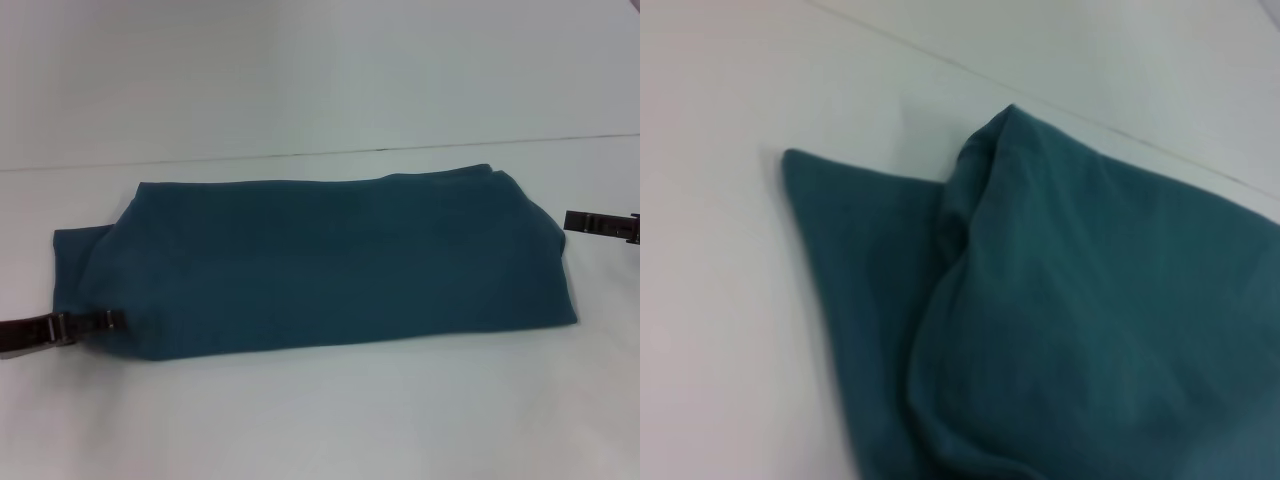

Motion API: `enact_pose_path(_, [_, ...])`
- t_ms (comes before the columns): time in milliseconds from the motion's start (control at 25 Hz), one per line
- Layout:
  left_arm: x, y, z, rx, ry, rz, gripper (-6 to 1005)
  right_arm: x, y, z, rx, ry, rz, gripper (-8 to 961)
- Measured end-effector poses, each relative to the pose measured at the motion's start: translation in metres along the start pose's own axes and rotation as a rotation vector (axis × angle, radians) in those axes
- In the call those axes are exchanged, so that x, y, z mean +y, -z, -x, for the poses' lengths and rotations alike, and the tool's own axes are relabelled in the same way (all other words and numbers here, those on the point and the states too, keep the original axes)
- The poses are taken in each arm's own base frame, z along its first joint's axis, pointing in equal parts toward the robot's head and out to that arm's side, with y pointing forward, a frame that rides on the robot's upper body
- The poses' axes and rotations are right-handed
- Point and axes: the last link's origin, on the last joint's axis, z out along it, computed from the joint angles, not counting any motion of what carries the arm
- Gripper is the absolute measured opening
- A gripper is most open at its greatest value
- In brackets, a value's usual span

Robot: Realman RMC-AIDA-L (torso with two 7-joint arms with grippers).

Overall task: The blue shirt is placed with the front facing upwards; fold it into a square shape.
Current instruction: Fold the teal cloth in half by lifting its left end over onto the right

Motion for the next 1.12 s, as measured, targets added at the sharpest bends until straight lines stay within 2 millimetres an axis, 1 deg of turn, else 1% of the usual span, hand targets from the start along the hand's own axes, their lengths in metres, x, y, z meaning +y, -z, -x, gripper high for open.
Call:
enact_pose_path(240, [-0.007,0.006,0.004,-0.037,-0.001,-0.048,950,0.000,0.000,0.001,0.002,0.002,0.000,917])
enact_pose_path(480, [-0.009,0.007,0.004,-0.047,-0.001,-0.066,947,0.001,-0.001,0.002,0.001,0.005,0.001,915])
enact_pose_path(1120, [0.005,-0.003,-0.009,-0.039,-0.035,-0.038,938,-0.001,0.001,-0.001,0.003,-0.001,-0.004,912])
